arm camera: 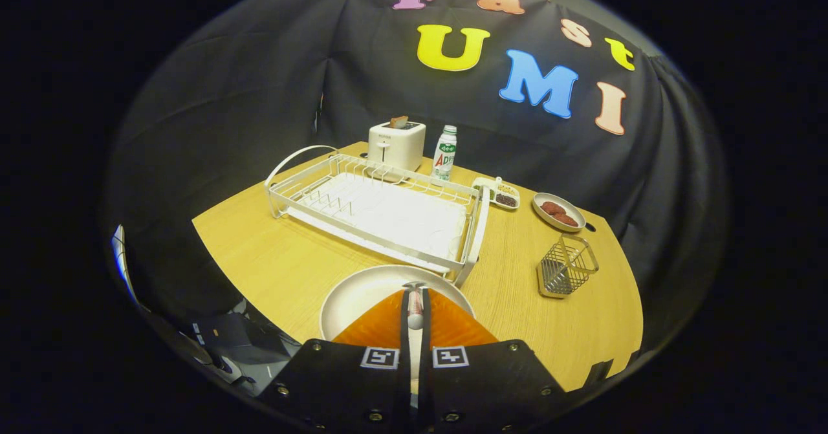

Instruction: Take the plate from the dish rack, then take the spoon from the basket and place it into the plate.

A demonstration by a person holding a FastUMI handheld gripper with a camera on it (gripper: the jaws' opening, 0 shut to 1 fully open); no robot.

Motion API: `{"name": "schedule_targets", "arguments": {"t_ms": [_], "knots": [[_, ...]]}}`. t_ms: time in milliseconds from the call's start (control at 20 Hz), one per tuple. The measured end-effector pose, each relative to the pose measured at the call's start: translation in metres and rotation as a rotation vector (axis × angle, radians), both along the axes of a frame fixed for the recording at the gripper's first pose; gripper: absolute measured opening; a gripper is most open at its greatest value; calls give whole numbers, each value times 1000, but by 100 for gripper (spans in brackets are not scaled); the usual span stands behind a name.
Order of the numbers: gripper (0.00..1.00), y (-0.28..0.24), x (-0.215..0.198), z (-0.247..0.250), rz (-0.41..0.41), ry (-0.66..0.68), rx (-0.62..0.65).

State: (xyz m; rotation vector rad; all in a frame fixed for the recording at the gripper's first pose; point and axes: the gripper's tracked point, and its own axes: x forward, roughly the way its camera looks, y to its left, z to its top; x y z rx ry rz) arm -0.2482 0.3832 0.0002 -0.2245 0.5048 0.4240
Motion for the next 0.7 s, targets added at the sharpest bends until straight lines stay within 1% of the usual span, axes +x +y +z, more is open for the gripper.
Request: {"name": "schedule_targets", "arguments": {"t_ms": [50,200,250,300,350,400,450,550,600,700], "knots": [[5,1,-2,-5,3,8,-2],[12,5,-11,-23,15,63,-19],[12,4,-14,-24,17,66,-25],[16,5,-16,-24,21,65,-28],[17,4,-19,-23,24,61,-32],[30,5,-20,-23,27,61,-37],[41,4,-21,-22,28,60,-40],[42,2,-20,-12,26,45,-35],[39,0,-20,-1,18,27,-29],[39,-8,-10,27,-7,-29,-13]]}}
